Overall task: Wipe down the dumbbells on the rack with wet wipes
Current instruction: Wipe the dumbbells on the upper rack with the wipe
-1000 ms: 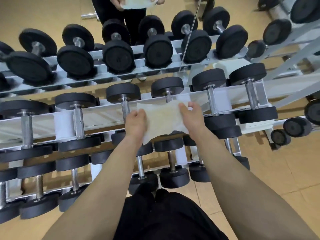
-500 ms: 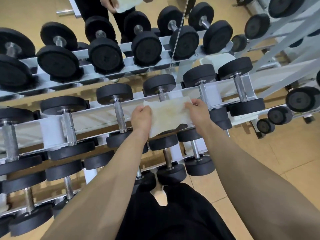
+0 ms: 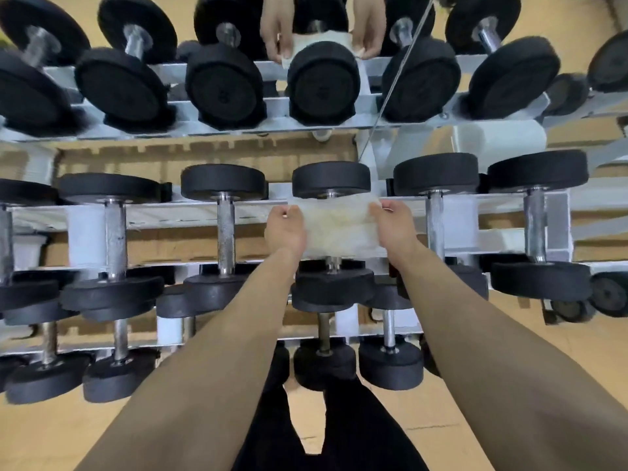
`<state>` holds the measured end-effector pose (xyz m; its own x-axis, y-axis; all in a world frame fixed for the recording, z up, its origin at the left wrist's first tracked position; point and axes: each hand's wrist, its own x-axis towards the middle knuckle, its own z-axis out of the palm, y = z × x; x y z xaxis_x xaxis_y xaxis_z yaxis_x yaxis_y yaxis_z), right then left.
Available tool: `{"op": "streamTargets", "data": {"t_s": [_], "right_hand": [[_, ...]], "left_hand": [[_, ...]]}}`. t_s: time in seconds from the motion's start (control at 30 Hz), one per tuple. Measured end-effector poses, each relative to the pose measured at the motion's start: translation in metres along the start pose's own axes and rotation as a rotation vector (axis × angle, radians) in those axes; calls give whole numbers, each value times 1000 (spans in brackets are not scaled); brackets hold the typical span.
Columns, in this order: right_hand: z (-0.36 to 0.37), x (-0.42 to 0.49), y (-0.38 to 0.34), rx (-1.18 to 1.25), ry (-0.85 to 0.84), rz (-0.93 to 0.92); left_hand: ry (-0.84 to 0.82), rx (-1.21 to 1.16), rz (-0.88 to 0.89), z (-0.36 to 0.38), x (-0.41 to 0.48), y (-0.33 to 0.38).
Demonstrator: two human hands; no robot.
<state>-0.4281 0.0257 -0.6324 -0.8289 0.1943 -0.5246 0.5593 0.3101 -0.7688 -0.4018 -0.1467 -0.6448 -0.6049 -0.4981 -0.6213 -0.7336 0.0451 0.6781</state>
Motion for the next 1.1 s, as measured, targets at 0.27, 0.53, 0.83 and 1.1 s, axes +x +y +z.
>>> {"op": "streamTargets", "data": {"t_s": [0.27,0.53,0.83,1.1], "right_hand": [[4,12,8,-183,155,128],[73,-18,7,-53,-197,205],[80,40,12,307,-390,358],[65,44,27,554,-701,457]], "left_hand": [[308,-46,70,17,7,-1],[476,-256,53,33,-53,-40],[474,-102,80,46,-52,-43],[441,-48,93,47,-50,-46]]}}
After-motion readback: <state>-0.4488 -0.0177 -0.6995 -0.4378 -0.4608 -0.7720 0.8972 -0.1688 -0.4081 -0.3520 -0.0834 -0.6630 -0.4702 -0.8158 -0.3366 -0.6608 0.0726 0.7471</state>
